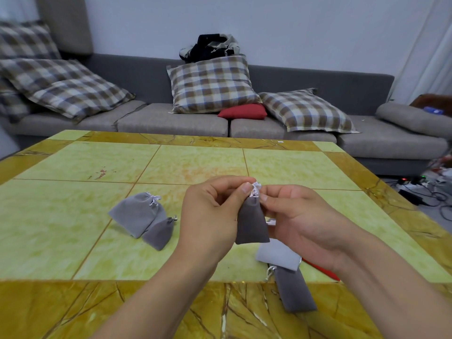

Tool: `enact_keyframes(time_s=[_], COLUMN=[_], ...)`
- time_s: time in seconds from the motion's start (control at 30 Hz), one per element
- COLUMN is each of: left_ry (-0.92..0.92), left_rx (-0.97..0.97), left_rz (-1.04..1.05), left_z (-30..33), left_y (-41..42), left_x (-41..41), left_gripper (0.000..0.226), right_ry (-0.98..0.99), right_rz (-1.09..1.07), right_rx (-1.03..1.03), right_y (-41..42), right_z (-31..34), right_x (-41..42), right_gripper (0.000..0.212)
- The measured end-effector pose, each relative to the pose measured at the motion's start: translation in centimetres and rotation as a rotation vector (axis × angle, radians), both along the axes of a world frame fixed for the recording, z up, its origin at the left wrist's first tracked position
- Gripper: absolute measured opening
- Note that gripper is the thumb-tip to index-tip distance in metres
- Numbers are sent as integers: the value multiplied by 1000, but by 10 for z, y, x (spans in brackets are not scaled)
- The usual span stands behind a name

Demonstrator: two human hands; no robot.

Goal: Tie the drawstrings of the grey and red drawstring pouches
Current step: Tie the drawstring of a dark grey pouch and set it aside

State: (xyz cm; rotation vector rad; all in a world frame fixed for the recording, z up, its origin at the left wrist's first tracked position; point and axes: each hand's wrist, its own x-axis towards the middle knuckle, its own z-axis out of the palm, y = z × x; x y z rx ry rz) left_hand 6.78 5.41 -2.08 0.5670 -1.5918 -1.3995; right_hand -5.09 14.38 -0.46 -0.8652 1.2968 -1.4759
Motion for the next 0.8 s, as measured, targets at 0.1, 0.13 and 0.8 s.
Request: enact_keyframes(time_s=[0.1, 0.13, 0.8], left_ry=[-36, -47, 0], left_rx=[-72, -85, -276], left_rz=[59, 82, 9], left_z=[-1, -1, 0], left_y=[-1, -1, 1], left_x=[1, 1, 3], left_gripper=[16, 15, 21], right_ry=[53, 70, 73], right_rz=[-17, -33, -179], right_rx=[-9, -12, -5], right_y=[0, 1, 3], right_z=[1, 2, 4], right_x=[1, 1, -1], right_gripper=[23, 24, 24])
